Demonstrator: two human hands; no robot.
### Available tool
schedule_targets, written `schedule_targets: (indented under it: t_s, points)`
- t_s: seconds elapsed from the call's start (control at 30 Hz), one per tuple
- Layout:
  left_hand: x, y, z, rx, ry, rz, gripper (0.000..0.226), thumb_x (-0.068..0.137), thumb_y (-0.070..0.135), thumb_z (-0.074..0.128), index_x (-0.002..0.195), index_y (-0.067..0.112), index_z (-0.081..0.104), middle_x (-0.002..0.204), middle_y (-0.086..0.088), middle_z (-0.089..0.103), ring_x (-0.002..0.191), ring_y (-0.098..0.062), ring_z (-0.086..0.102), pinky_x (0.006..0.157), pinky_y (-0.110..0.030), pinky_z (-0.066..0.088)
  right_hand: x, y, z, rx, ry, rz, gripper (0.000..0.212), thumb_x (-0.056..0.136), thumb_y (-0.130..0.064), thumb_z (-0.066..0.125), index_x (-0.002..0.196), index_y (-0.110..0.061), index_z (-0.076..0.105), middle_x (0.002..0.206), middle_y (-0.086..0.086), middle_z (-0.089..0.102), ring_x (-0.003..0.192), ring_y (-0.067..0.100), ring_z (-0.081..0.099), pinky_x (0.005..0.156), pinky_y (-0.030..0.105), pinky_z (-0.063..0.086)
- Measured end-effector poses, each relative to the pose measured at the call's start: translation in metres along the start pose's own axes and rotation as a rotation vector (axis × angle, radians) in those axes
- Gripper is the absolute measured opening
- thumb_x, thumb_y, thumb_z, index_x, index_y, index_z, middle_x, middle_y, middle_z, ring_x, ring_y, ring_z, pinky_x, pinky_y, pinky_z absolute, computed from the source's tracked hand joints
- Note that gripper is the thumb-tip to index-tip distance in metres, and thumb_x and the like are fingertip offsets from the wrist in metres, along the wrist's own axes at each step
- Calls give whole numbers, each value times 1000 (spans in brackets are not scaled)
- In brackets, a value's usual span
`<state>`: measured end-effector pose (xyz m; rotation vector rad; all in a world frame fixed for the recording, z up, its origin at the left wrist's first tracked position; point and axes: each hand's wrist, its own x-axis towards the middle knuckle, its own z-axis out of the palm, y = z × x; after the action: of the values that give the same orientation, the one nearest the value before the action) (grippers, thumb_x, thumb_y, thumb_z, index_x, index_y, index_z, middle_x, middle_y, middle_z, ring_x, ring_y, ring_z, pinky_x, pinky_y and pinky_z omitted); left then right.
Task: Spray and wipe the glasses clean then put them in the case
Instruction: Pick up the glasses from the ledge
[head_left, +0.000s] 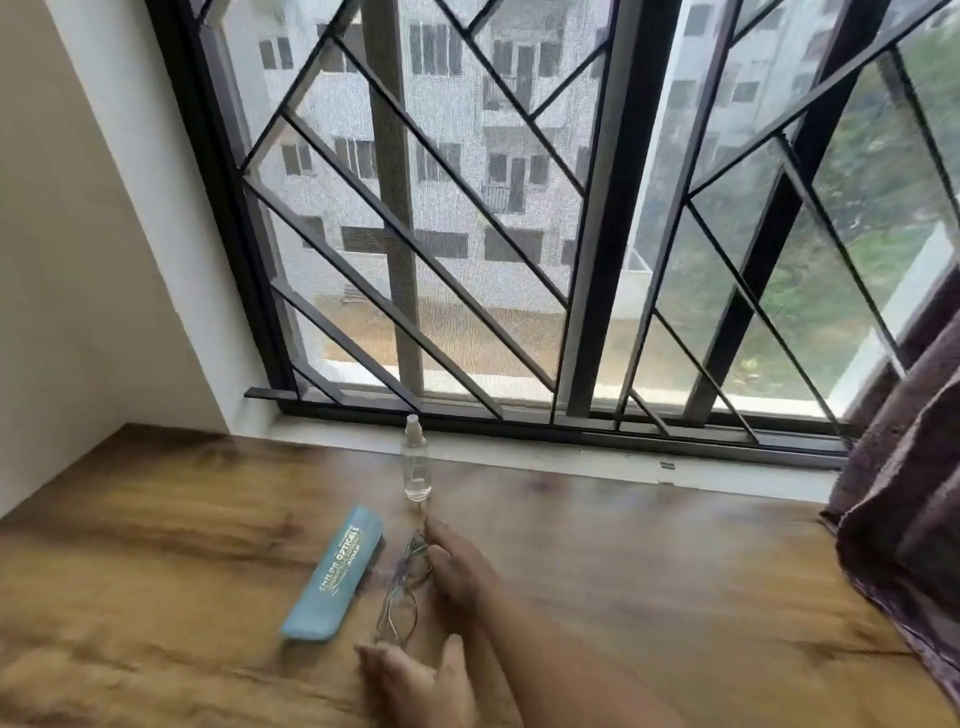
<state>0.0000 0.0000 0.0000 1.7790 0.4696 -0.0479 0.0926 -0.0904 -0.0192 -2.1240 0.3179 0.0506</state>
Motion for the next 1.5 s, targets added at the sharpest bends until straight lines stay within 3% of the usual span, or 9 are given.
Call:
schedule_targets:
  t_s: [0.17, 0.33, 0.4, 0.57, 0.8, 1.07, 1.17, 1.3, 1.5]
  points:
    - [8, -5, 2, -21, -92, -79, 103, 73, 5, 71, 146, 3, -1, 152, -23, 16, 141, -29, 18, 114, -35, 14, 5, -9, -1, -63, -7, 42, 71, 72, -32, 24, 138, -13, 38, 146, 16, 35, 136, 28, 29, 113, 36, 21]
    - [4, -5, 1, -53, -122, 12, 105, 67, 23, 66, 146, 1, 0, 152, -22, 15, 142, -28, 15, 114, -32, 13, -3, -14, 0, -78, -23, 38, 66, 73, -31, 24, 138, -25, 39, 145, 17, 37, 134, 32, 31, 112, 38, 24]
    - [3, -4, 1, -52, -127, 20, 102, 71, 16, 68, 145, -1, 0, 152, -23, 15, 142, -28, 14, 114, -33, 13, -10, -19, -1, -51, -15, 40, 64, 73, -29, 25, 132, -19, 45, 140, 19, 42, 131, 32, 35, 110, 37, 27]
    - [-1, -1, 0, -29, -169, 54, 97, 74, 14, 65, 147, 6, 2, 149, -22, 24, 139, -32, 21, 112, -38, 20, -40, -22, -27, 5, 116, 38, 40, 78, -25, 31, 97, -6, 59, 105, 18, 64, 103, 32, 55, 87, 38, 42]
    - [-1, 4, 5, 154, -337, 114, 92, 76, 10, 58, 148, 20, 1, 136, -20, 47, 116, -39, 49, 96, -43, 41, -96, 3, -69, 44, 368, 119, 28, 71, -28, 29, 70, -11, 52, 69, 4, 58, 74, 24, 55, 68, 37, 41]
    - [-3, -2, 11, 186, -538, 221, 73, 73, 6, 49, 143, 7, 29, 152, -5, 26, 137, -22, 28, 110, -35, 27, -148, 35, -77, 163, 515, 229, 30, 72, -29, 32, 71, -9, 55, 71, 3, 62, 75, 22, 56, 74, 41, 44]
    - [-3, -7, 13, 212, -607, 252, 73, 75, 6, 47, 144, 6, 24, 153, -3, 20, 139, -20, 23, 113, -37, 24, -160, 34, -76, 197, 556, 256, 40, 76, -28, 34, 89, -3, 62, 88, 10, 69, 88, 25, 59, 80, 36, 44]
    - [-1, -9, 16, 229, -683, 270, 77, 68, 13, 42, 143, 5, 27, 151, -2, 22, 139, -20, 24, 114, -33, 21, -170, 34, -79, 248, 604, 300, 25, 89, -8, 41, 100, 5, 60, 102, 23, 64, 99, 34, 55, 83, 36, 41]
    - [9, -13, 26, 261, -759, 297, 85, 60, 17, 38, 143, 7, 25, 154, -3, 12, 141, -16, 18, 116, -29, -2, -171, 44, -73, 262, 592, 326, 24, 73, -30, 31, 79, -21, 53, 89, -3, 59, 87, 14, 51, 73, 26, 35]
